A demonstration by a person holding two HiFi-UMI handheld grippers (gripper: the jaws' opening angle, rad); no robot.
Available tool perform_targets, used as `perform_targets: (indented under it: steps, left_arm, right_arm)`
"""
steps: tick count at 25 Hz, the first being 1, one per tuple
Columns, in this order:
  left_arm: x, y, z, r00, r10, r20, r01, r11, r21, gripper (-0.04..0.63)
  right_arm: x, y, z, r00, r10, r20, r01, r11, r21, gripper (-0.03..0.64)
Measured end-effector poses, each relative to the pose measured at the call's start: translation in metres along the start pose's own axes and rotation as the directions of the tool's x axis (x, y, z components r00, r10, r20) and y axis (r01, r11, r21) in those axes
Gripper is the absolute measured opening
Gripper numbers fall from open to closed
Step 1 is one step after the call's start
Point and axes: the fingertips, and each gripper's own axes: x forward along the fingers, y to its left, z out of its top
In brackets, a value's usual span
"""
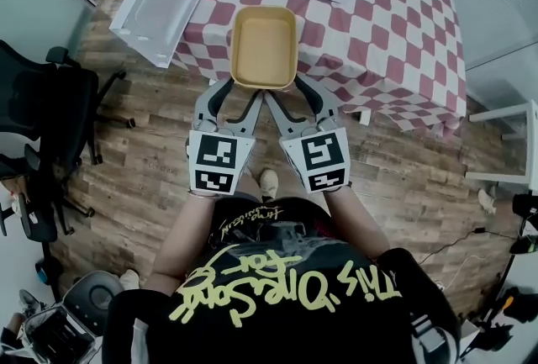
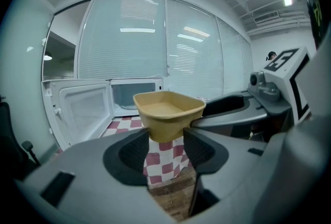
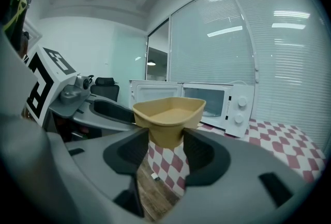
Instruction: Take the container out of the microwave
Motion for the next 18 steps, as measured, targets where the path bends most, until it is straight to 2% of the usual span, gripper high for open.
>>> perform_targets:
  steps: [8,18]
  left_arm:
    - [-0.026,0.002,-0.01,1.0,-0.009,0.012,0.01,1.0,-0.009,0.21]
    - [-0.067,0.004,-0.023,0.999,-0.048,0.01,0.048,0.999,0.017,0.21]
  right_arm:
    - [-0.011,0.027,0.0,1.0,-0.015,-0.004,0.015,1.0,-0.01,0.213]
    - [-0.029,0.069,-0.001,0.999,-0.053,0.002,0.053,0.999,0.013,0.213]
